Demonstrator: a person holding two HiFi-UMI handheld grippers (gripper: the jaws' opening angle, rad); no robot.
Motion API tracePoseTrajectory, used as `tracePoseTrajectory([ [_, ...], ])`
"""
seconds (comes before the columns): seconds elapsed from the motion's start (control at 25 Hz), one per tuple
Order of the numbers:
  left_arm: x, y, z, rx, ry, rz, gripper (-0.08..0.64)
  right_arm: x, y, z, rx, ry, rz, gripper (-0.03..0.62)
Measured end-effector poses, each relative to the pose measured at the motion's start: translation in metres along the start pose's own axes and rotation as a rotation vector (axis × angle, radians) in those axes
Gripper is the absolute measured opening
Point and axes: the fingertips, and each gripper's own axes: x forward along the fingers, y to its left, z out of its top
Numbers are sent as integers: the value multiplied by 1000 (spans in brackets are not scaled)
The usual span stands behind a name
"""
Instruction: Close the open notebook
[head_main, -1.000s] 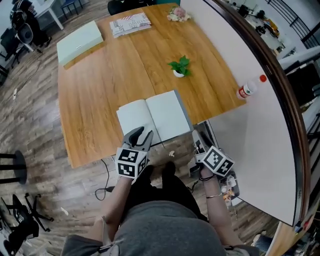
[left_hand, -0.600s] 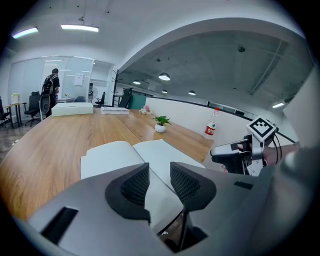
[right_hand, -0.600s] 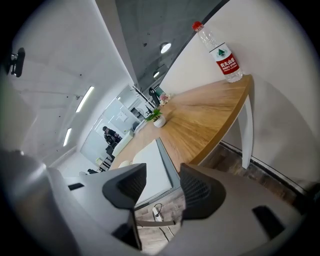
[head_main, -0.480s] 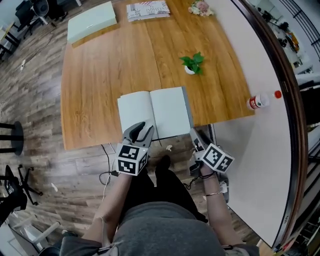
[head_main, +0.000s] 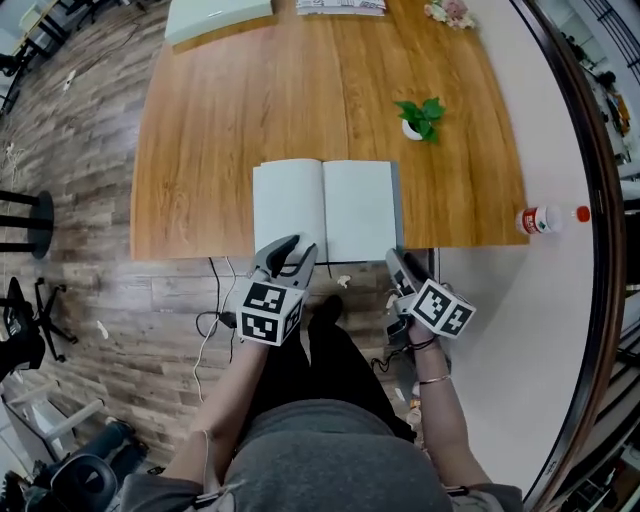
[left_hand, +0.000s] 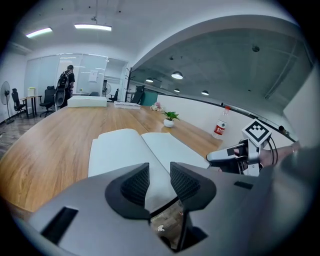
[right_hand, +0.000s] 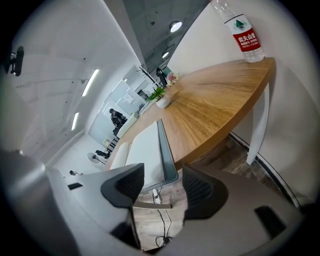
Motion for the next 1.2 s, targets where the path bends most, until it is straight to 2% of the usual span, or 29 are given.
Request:
tracePoseTrajectory([
  [0.24,-6,5,-13,-44,11,31,138,7,-4,-7,7,35,18,220],
  [0.36,-6,8,-18,-51,16,41,138,8,-5,-7,10,30,20,192],
  [0.84,-15,14,-25,-65,13,35,138,-3,-2,1,50,-28,18,50],
  [1.2,-20,27,-33,-83,16,46,133,-14,12,4,30,-76,28,17],
])
